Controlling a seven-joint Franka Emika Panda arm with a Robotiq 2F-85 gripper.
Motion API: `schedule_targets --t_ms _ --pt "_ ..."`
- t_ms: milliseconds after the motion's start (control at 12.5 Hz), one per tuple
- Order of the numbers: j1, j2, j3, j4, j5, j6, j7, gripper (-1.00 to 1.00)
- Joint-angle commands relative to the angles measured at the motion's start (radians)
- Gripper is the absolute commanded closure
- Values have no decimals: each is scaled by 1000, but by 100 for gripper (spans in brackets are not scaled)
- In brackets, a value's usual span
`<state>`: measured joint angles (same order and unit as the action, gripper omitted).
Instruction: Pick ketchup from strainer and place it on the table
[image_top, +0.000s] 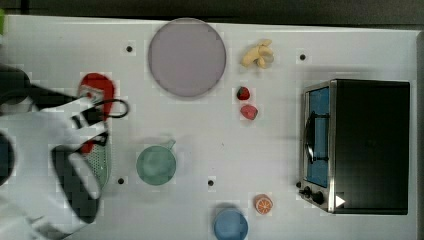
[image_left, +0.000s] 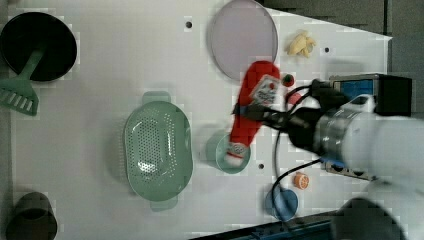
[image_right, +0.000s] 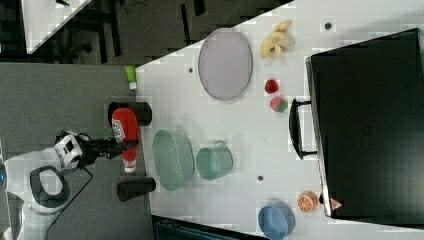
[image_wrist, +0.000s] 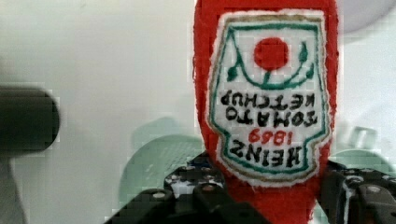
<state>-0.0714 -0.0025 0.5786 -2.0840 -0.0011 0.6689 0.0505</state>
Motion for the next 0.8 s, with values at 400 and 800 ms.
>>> schedule_targets --t_ms 400,800 --pt "-96 57 -302 -47 16 -62 -19 -12" --pt "-99 124 -444 -113 16 -10 -82 -12"
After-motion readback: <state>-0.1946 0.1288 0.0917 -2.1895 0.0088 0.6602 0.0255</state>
